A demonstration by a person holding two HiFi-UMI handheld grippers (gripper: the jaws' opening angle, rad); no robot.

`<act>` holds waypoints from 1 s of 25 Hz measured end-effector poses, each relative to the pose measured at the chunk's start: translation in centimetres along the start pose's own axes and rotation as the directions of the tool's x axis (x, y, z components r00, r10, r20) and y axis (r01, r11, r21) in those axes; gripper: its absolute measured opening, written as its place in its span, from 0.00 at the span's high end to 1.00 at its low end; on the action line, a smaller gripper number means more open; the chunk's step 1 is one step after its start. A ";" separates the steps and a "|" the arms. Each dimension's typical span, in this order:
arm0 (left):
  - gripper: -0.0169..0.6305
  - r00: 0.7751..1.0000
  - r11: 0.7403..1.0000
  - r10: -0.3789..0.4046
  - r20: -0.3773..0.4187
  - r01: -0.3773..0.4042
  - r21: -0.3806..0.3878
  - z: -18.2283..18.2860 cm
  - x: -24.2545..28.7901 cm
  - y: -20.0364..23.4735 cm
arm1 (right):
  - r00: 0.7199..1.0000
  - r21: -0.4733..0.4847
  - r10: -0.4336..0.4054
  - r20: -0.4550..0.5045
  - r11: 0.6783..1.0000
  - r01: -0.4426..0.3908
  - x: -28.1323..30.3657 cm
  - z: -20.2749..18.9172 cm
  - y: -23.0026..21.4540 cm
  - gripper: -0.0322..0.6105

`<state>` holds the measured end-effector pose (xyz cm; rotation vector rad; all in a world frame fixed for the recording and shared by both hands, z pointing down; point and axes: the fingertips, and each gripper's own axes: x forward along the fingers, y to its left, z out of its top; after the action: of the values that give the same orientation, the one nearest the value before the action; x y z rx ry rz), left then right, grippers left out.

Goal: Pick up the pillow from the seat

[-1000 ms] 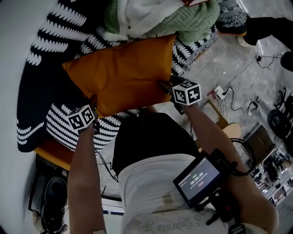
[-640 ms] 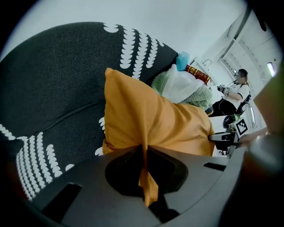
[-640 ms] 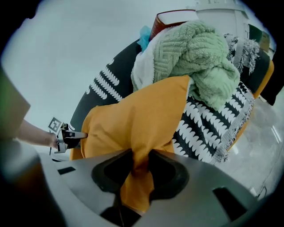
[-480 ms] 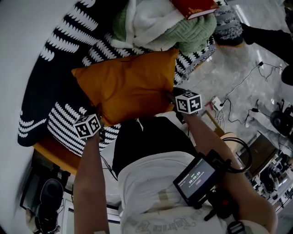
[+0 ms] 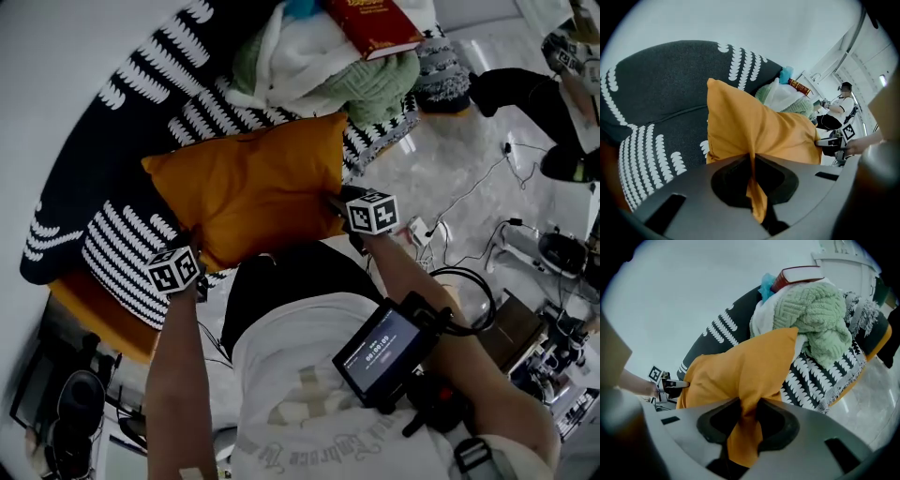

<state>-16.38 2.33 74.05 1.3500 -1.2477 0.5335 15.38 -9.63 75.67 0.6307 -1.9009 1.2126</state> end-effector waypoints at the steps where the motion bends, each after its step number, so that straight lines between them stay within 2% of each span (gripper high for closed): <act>1: 0.95 1.000 1.000 -0.001 0.018 0.001 -0.005 0.0 -0.6 -0.1 | 1.000 -0.018 0.003 0.006 1.000 -0.003 -0.4 0.5 0.4 0.75; 6: 0.95 0.993 0.999 0.008 0.121 -0.002 -0.048 -0.9 -4.2 -0.5 | 0.999 -0.115 0.038 0.018 0.993 -0.036 -2.1 2.0 2.9 0.75; 10: 0.95 0.978 0.996 0.020 0.209 -0.001 -0.092 -2.4 -7.1 -0.8 | 0.998 -0.165 0.059 0.036 0.985 -0.053 -3.0 2.6 4.7 0.75; 18: 0.95 0.940 0.988 0.041 0.338 0.012 -0.152 -7.2 -12.7 -1.8 | 0.993 -0.269 0.113 0.036 0.958 -0.099 -5.6 2.1 9.2 0.75; 25: 0.95 0.892 0.975 0.116 0.436 -0.020 -0.220 -11.3 -17.6 -0.8 | 0.986 -0.384 0.162 0.038 0.913 -0.135 -6.2 1.8 14.3 0.75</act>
<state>-17.48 18.59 60.96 1.2899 -1.6821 0.1274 7.69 -5.21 62.69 0.3257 -2.1985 0.8797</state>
